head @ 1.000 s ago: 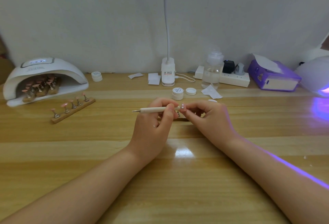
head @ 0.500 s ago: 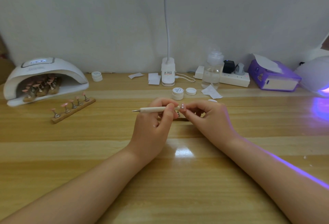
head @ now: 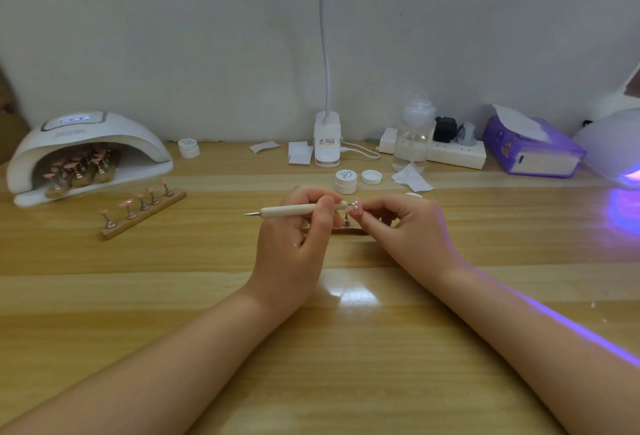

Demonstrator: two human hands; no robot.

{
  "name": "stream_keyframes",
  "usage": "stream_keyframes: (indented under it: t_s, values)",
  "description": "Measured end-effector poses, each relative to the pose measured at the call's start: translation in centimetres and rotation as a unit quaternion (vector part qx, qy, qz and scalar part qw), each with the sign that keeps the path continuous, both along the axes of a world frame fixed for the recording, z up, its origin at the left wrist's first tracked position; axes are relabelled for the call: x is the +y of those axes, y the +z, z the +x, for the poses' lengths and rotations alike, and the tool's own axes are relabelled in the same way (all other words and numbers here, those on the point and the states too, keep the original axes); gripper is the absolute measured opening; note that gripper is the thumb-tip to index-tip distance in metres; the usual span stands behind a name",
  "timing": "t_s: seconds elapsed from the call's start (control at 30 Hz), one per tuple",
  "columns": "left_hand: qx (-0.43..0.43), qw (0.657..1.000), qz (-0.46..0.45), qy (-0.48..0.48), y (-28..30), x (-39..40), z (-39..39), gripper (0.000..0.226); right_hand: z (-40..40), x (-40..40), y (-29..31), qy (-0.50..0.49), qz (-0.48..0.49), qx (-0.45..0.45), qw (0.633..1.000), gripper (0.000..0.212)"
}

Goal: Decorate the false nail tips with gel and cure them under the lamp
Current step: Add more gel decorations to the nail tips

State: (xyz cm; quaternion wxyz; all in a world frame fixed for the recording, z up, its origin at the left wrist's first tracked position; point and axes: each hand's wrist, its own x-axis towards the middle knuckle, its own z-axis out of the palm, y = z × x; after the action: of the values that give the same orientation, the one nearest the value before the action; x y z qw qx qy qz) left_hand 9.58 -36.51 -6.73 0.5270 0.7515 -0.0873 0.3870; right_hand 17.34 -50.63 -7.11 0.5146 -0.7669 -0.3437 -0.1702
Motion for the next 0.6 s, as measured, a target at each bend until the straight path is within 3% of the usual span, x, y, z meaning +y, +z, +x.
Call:
stream_keyframes:
  t_s: [0.6]
  values:
    - [-0.005,1.000,0.008,-0.013,0.02,0.00,0.04,0.013,-0.20,0.02,0.00,0.003,0.003,0.018,1.000,0.004]
